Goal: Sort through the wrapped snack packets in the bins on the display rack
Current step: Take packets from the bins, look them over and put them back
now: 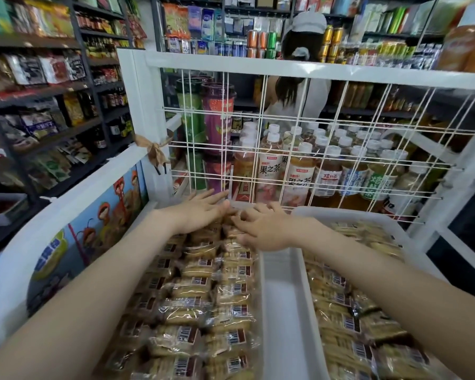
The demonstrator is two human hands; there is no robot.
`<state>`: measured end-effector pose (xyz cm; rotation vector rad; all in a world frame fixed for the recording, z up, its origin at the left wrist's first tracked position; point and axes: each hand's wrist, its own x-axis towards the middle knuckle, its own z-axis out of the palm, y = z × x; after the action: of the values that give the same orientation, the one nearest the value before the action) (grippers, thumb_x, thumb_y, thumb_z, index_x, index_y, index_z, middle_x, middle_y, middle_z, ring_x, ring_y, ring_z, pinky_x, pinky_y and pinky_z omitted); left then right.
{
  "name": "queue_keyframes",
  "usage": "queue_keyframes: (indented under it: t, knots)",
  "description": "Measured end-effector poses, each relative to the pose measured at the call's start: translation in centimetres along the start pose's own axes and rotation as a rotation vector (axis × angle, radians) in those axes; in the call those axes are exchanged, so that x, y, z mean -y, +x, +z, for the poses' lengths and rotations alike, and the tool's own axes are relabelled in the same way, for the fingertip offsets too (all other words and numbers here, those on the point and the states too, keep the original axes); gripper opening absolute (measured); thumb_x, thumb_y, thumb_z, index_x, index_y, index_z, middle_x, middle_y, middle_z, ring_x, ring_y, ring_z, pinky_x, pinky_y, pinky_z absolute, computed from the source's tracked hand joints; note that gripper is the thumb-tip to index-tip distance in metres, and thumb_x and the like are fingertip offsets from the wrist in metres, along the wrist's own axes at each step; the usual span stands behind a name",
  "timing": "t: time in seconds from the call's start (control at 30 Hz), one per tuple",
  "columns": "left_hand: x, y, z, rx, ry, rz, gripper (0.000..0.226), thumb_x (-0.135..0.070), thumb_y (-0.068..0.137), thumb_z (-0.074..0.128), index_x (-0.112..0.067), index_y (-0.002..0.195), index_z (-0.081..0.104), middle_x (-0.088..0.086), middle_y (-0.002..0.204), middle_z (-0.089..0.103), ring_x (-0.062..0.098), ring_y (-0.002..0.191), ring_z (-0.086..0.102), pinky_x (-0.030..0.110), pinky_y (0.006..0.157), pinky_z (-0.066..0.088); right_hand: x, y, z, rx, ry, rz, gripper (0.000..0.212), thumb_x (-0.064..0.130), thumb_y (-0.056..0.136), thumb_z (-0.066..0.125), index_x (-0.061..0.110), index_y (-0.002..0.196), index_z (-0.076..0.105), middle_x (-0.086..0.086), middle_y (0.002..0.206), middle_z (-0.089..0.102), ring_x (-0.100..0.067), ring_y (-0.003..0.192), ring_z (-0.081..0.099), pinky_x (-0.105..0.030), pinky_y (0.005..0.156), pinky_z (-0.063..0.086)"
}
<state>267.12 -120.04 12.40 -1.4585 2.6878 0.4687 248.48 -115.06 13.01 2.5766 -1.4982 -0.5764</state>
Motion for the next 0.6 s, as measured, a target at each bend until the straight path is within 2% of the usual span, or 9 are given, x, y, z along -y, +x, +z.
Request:
queue_keyframes:
  t: [0.07, 0.13, 0.2, 0.3, 0.37, 0.47, 0.6]
  knots:
    - [-0.1, 0.0, 0.5, 0.012, 0.066, -0.008, 0.057, -0.06, 0.097, 0.01, -0.04, 0.15, 0.018, -0.013, 0.161, -0.01, 0.013, 0.148, -0.012, 0.04, 0.113, -0.018, -0.2, 0.4, -0.4, -0.074, 0.14, 0.007, 0.05, 0.046, 0.103, 0.021, 0.025, 0.147, 0.034, -0.006, 0.145, 0.033, -0.026, 0.13, 0.028, -0.045, 0.107, 0.023]
    - [-0.3, 0.0, 1.2, 0.013, 0.127, -0.028, 0.06, -0.064, 0.096, 0.018, -0.043, 0.151, 0.009, -0.011, 0.161, -0.013, 0.017, 0.148, -0.015, 0.044, 0.114, -0.019, -1.2, 1.1, -0.4, -0.275, 0.314, 0.012, 0.039, 0.035, 0.103, 0.031, 0.02, 0.13, 0.055, -0.007, 0.127, 0.047, -0.023, 0.118, 0.04, -0.04, 0.101, 0.033]
    - [-0.7, 0.0, 1.6, 0.0, 0.148, -0.057, 0.063, -0.064, 0.096, 0.024, -0.043, 0.151, 0.004, -0.01, 0.16, -0.015, 0.019, 0.148, -0.017, 0.048, 0.115, -0.016, -2.2, 1.9, 0.0, -0.404, 0.42, 0.046, 0.031, 0.028, 0.1, 0.044, 0.014, 0.122, 0.059, -0.006, 0.122, 0.055, -0.021, 0.113, 0.045, -0.035, 0.097, 0.038]
    - [-1.1, -0.2, 1.9, -0.037, 0.185, -0.078, 0.064, -0.062, 0.097, 0.025, -0.04, 0.153, 0.001, -0.008, 0.161, -0.016, 0.02, 0.148, -0.016, 0.05, 0.119, -0.011, -2.5, 2.6, 0.6, -0.353, 0.271, 0.086, 0.035, 0.038, 0.095, 0.053, 0.02, 0.124, 0.058, 0.0, 0.12, 0.059, -0.016, 0.104, 0.04, -0.032, 0.088, 0.033]
    - [-1.4, -0.6, 2.4, -0.088, 0.196, -0.089, 0.064, -0.06, 0.098, 0.023, -0.038, 0.153, -0.001, -0.006, 0.161, -0.014, 0.021, 0.148, -0.014, 0.05, 0.12, -0.008, -2.2, 2.9, 0.6, -0.352, 0.216, 0.102, 0.036, 0.041, 0.094, 0.053, 0.022, 0.124, 0.059, 0.002, 0.118, 0.061, -0.017, 0.107, 0.039, -0.036, 0.094, 0.029]
    - [-1.7, -1.2, 3.4, -0.158, 0.172, -0.18, 0.071, -0.065, 0.095, 0.021, -0.033, 0.154, -0.004, 0.001, 0.162, -0.013, 0.025, 0.149, -0.009, 0.054, 0.118, -0.004, -2.0, 3.2, 0.4, -0.376, 0.247, 0.123, 0.033, 0.043, 0.093, 0.054, 0.022, 0.118, 0.061, 0.003, 0.113, 0.062, -0.018, 0.113, 0.039, -0.041, 0.101, 0.022]
    - [-1.5, -2.0, 3.6, -0.177, 0.154, -0.299, 0.082, -0.077, 0.088, 0.022, -0.03, 0.154, 0.01, 0.005, 0.163, -0.005, 0.034, 0.148, 0.005, 0.059, 0.116, 0.004, -1.7, 3.5, 0.2, -0.316, 0.305, 0.163, 0.037, 0.047, 0.092, 0.054, 0.022, 0.118, 0.061, 0.002, 0.112, 0.058, -0.016, 0.107, 0.034, -0.041, 0.096, 0.024]
